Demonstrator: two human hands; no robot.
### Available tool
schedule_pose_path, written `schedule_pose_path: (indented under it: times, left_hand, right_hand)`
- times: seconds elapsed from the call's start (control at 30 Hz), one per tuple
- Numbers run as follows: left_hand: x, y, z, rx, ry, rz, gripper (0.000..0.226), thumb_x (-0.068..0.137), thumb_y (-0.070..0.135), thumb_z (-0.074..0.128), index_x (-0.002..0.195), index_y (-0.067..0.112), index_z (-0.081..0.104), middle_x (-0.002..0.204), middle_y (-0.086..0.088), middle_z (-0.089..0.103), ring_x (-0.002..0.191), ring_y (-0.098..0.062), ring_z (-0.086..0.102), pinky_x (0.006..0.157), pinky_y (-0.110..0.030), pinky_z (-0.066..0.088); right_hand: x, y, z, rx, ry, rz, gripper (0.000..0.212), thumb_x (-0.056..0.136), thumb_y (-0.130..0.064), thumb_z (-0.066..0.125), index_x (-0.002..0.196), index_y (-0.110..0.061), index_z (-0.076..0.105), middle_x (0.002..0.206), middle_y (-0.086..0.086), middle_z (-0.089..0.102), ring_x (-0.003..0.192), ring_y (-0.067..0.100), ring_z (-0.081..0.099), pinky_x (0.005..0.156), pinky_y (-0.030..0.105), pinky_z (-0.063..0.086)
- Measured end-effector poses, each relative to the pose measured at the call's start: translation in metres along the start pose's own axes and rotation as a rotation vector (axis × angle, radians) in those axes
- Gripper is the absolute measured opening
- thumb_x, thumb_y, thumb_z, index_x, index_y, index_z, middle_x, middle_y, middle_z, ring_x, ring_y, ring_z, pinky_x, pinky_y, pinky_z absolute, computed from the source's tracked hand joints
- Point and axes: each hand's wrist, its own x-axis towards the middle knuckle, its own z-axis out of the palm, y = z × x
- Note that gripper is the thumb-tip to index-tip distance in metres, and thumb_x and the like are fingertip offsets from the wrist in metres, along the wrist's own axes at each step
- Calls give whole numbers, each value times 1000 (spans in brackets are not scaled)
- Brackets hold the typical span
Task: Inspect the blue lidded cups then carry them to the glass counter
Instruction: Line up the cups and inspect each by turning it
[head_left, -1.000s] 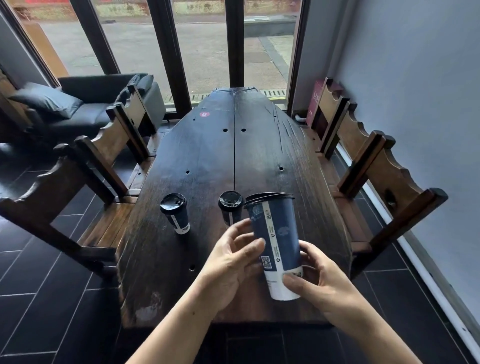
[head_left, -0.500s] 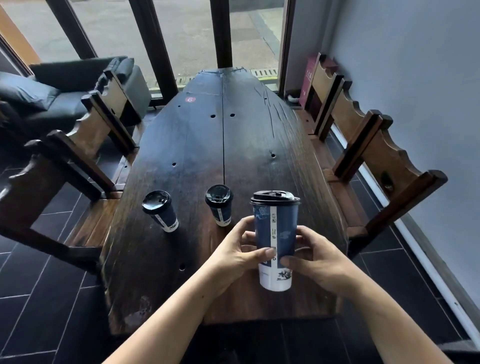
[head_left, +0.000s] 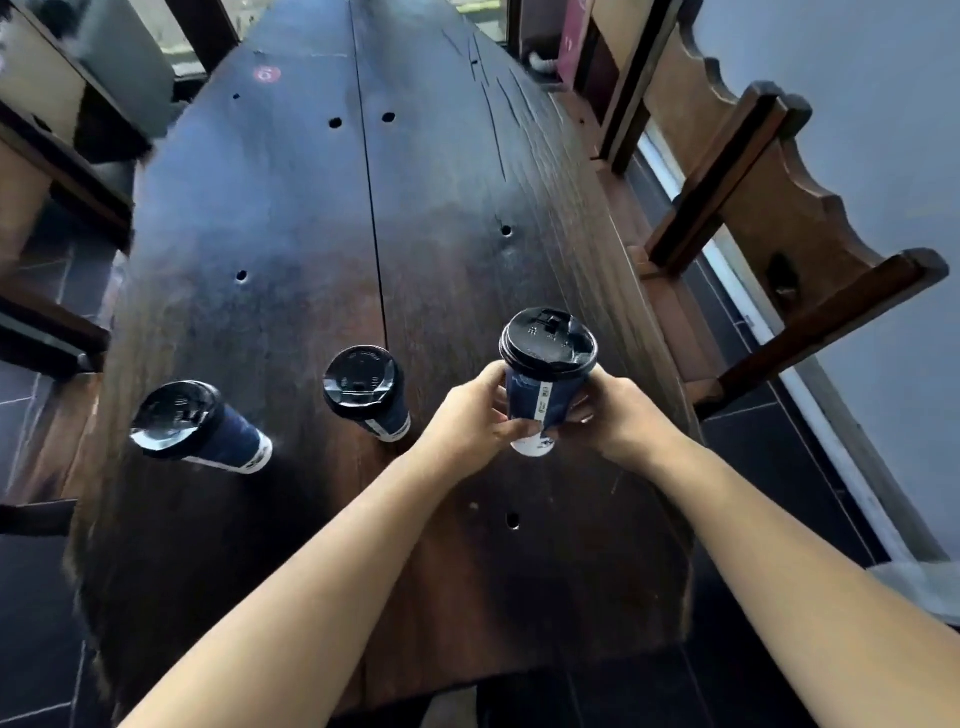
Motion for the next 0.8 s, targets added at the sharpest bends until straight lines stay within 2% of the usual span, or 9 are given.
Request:
schedule_pose_path:
  times: [0.13, 0.37, 0.5, 0.63, 0.8]
  left_hand:
    - [35, -22, 16, 41, 25, 7, 58, 79, 24, 87, 128, 26, 55, 104, 6, 74, 79, -8, 73, 83, -39, 60]
    - [62, -47, 39, 49, 65, 40, 64, 79, 28, 87, 131, 27, 50, 104, 6, 74, 86, -10, 73, 85, -40, 60]
    - [65, -56, 46, 33, 87, 62, 66, 77, 31, 88, 129, 30, 48, 100, 7, 75, 89, -9, 73, 87, -40, 60]
    - [62, -61, 50, 3, 103, 74, 65, 79, 26, 86, 130, 30, 47, 99, 7, 74, 88, -7, 73, 87, -40, 60]
    - [61, -64, 52, -32, 101, 76, 65, 81, 28, 85, 131, 36, 44, 102, 7, 73, 89, -7, 73, 85, -42, 61]
  right_hand:
    - [32, 27, 7, -61, 19, -3, 69, 69, -21, 86, 128, -28, 52, 96, -3, 75, 91, 23, 73, 85, 47, 59]
    - [57, 58, 16, -100, 78, -51, 63, 73, -18, 88, 126, -25, 57, 97, -10, 69, 96, 22, 72, 85, 44, 59]
    - [62, 70, 19, -88, 104, -103, 62, 72, -19, 88, 127, -24, 60, 107, -5, 73, 100, 23, 71, 85, 47, 58]
    - [62, 73, 22, -87, 105, -127, 62, 76, -14, 86, 130, -22, 59, 106, -9, 69, 98, 19, 70, 85, 42, 59]
    - [62, 74, 23, -75, 97, -130, 60, 77, -10, 85, 130, -20, 58, 107, -6, 69, 98, 16, 68, 82, 32, 56]
